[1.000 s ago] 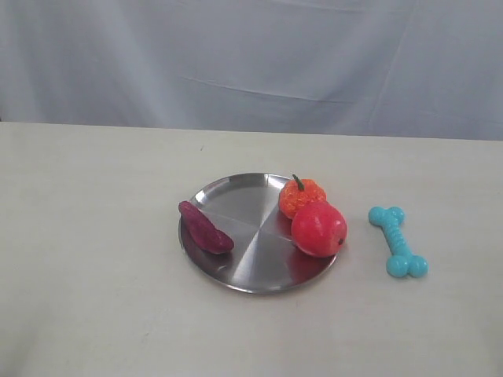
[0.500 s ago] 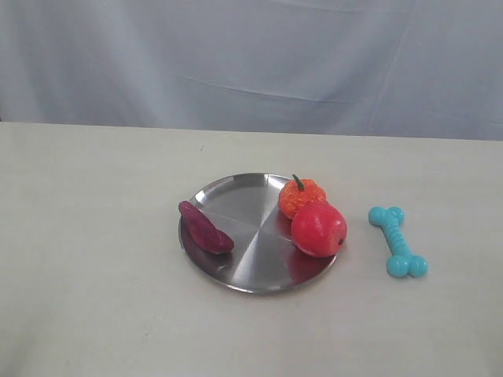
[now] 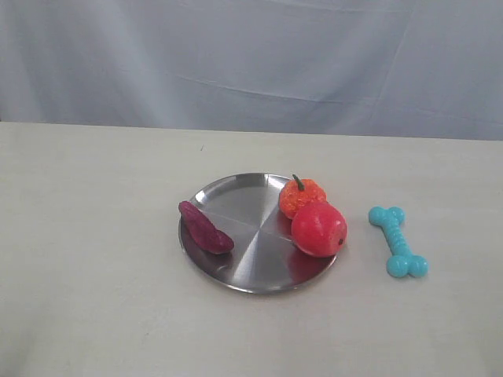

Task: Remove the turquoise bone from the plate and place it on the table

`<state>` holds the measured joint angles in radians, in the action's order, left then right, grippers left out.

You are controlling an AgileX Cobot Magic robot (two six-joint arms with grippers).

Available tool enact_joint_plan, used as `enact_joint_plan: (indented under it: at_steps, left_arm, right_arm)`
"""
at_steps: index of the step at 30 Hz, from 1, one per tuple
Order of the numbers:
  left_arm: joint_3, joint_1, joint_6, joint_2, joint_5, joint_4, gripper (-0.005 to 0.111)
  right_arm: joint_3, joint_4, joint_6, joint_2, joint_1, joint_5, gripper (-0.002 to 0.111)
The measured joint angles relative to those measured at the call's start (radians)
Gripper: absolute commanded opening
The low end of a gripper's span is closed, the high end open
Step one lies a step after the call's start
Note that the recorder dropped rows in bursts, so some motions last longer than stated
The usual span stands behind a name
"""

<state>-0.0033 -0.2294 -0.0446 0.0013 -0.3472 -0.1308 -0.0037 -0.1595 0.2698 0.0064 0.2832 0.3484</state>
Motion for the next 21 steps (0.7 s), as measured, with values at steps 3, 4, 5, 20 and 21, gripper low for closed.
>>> enact_joint_plan:
  at_steps: [3,4,5,20,21]
  left_arm:
    - [0.0,0.0,0.0,0.0,0.0,0.0,0.0]
    - [0.0,0.0,0.0,0.0,0.0,0.0,0.0]
    - [0.0,0.0,0.0,0.0,0.0,0.0,0.0]
    - [0.0,0.0,0.0,0.0,0.0,0.0,0.0]
    - [0.0,0.0,0.0,0.0,0.0,0.0,0.0]
  right_arm:
    - [0.0,0.0,-0.002,0.0,0.0,0.0,0.0]
    - [0.0,0.0,-0.002,0.0,0.0,0.0,0.0]
    - [0.0,0.0,-0.002,0.0,0.0,0.0,0.0]
    - [0.0,0.0,-0.013,0.0,0.0,0.0,0.0]
    - [0.0,0.0,-0.013,0.0,0.0,0.0,0.0]
